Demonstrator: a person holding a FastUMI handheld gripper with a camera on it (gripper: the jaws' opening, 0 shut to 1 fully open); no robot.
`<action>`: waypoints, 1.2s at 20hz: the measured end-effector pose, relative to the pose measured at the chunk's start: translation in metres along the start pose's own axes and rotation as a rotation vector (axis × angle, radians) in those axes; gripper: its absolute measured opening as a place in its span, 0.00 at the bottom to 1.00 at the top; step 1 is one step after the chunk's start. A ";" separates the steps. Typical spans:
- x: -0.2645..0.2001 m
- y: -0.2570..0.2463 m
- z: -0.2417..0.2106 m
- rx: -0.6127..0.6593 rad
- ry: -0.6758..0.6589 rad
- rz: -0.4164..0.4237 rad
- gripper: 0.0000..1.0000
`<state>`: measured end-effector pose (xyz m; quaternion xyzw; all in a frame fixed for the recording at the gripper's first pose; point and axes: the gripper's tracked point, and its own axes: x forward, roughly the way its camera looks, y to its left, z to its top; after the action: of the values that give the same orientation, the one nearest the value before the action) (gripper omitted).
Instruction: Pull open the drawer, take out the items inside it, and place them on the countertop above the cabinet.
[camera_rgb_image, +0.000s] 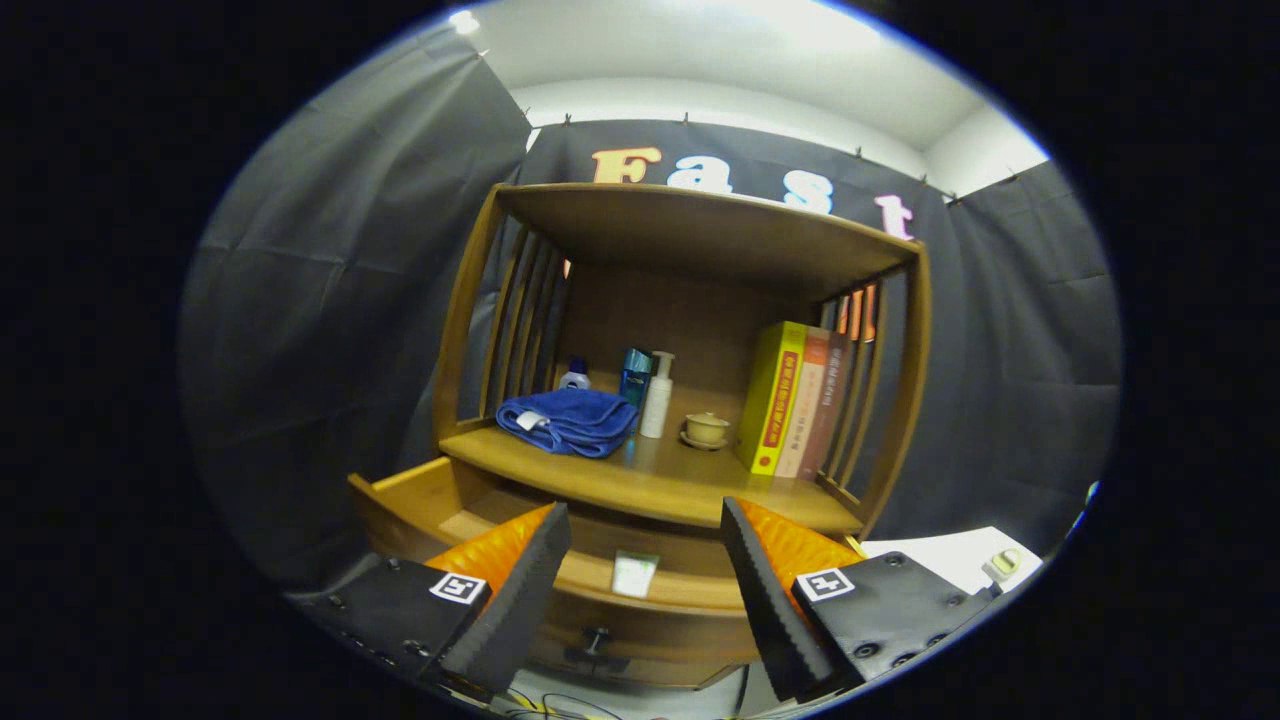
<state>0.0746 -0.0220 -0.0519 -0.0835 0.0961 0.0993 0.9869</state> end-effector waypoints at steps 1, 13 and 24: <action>0.020 0.000 0.000 0.002 0.086 0.033 0.97; 0.162 0.004 -0.185 0.140 0.908 0.000 0.97; 0.157 -0.011 -0.215 0.206 1.097 0.044 0.64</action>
<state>0.1912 -0.0434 -0.2908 -0.0239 0.6066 0.0521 0.7930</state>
